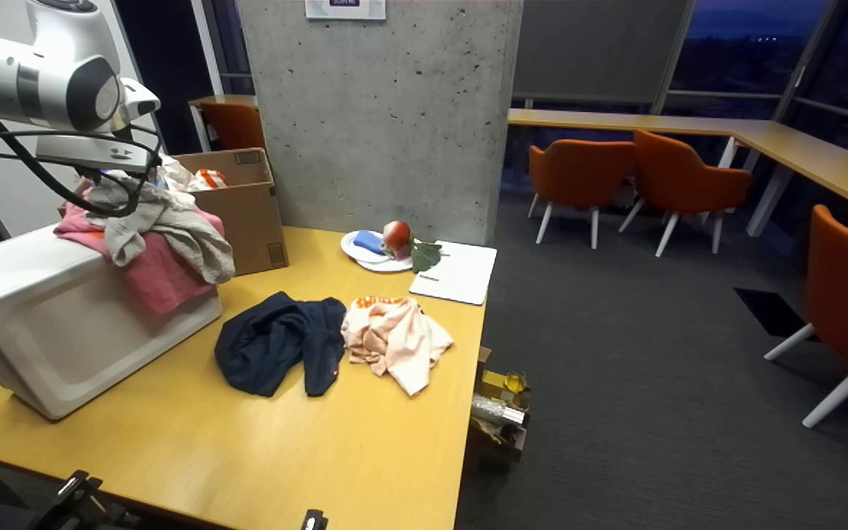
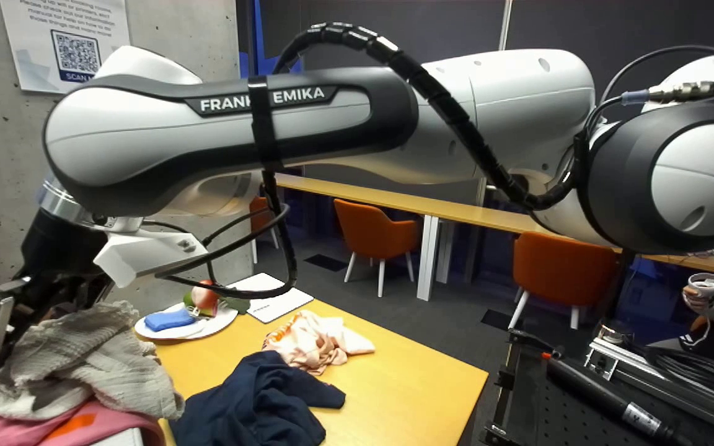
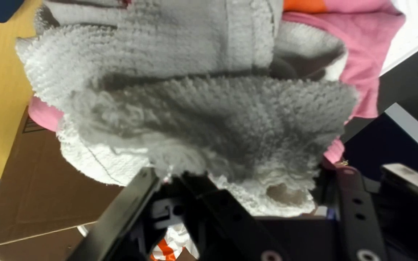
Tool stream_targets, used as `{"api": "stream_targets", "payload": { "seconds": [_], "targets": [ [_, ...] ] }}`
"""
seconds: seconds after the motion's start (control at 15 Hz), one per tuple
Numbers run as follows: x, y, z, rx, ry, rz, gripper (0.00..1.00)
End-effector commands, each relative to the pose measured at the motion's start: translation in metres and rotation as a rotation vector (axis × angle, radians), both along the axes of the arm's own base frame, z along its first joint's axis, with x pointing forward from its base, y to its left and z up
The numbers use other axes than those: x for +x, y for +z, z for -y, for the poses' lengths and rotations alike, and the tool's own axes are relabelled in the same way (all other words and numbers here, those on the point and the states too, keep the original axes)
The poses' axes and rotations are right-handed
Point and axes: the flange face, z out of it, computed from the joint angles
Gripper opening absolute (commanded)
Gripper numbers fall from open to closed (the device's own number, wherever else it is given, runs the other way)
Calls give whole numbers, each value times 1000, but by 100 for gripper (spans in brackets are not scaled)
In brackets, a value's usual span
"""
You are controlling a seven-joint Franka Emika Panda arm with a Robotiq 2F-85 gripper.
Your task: Put the clothes on top of the basket on the table
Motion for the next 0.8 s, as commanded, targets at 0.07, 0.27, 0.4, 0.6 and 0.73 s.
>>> {"api": "stream_targets", "payload": {
  "seconds": [0.07,0.27,0.4,0.6,0.73],
  "targets": [
    [-3,13,-5,-15,28,11,27],
    [-2,30,-6,-30,31,42,5],
    [-1,43,-6,-40,32,66,0],
    [1,69,-3,-52,31,108,1],
    [2,86,0,-64,26,134,2]
  ]
}}
